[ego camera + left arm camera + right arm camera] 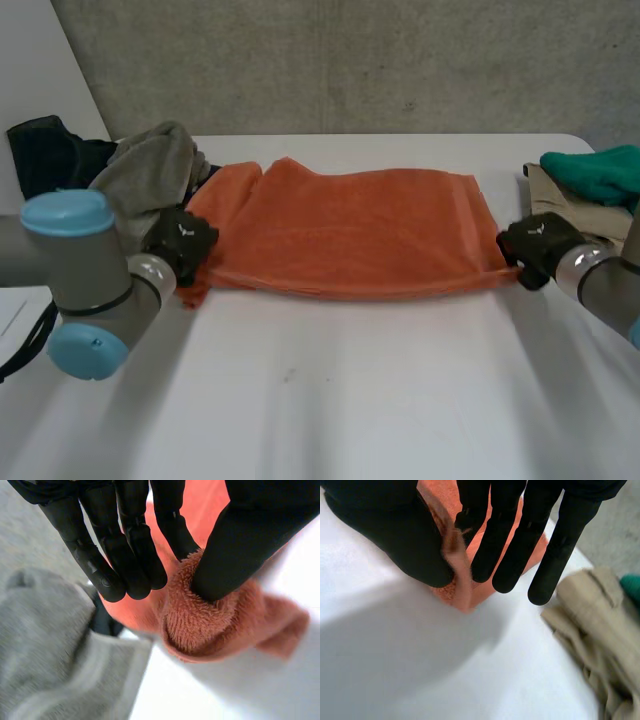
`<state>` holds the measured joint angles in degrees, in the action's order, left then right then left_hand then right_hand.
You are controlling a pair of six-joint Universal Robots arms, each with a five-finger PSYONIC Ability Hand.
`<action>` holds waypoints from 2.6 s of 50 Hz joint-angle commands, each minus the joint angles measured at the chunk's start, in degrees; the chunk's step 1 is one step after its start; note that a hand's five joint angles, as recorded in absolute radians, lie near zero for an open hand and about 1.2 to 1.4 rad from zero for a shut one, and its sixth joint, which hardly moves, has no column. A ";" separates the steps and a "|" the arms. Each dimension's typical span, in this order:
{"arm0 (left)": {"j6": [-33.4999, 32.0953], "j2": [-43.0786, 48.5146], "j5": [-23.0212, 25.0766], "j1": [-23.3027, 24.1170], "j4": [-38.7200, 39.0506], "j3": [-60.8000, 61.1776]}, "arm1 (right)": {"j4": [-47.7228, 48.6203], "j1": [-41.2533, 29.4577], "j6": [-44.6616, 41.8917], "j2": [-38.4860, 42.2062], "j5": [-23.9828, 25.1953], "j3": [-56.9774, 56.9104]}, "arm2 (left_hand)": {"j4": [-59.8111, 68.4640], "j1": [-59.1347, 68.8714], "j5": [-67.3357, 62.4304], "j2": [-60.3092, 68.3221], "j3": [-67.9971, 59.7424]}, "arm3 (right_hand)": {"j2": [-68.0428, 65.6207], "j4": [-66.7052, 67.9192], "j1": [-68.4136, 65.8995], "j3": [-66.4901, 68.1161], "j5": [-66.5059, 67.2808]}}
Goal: Fold the laundry.
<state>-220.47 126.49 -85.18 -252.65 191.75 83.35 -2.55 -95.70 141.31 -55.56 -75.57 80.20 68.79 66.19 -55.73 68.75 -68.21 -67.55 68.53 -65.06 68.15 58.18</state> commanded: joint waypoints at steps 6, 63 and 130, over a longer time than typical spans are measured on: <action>-1.10 1.05 0.10 -3.98 0.02 -0.13 | -0.44 2.80 2.74 -0.25 -2.48 -0.57 | -19.72 -17.13 16.66 -19.69 19.15 | -12.45 11.47 -14.94 11.85 11.82; 7.77 -7.40 4.93 -6.54 -17.56 0.32 | -21.10 7.90 -7.46 -3.51 -4.77 -8.13 | -28.13 -25.54 25.07 -28.10 27.56 | -12.45 11.47 -14.94 11.85 11.82; -5.94 5.59 -6.32 1.63 -23.62 -31.03 | -2.30 5.00 -6.06 5.01 -7.22 -15.15 | 11.21 13.81 -14.27 11.25 -11.79 | -12.45 11.47 -14.94 11.85 11.82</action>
<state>-230.50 120.68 -91.14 -252.81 164.97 70.60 -15.01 -88.20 127.66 -57.22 -79.41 71.98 68.48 66.16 -56.45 68.60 -68.19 -67.55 68.53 -65.06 68.15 58.63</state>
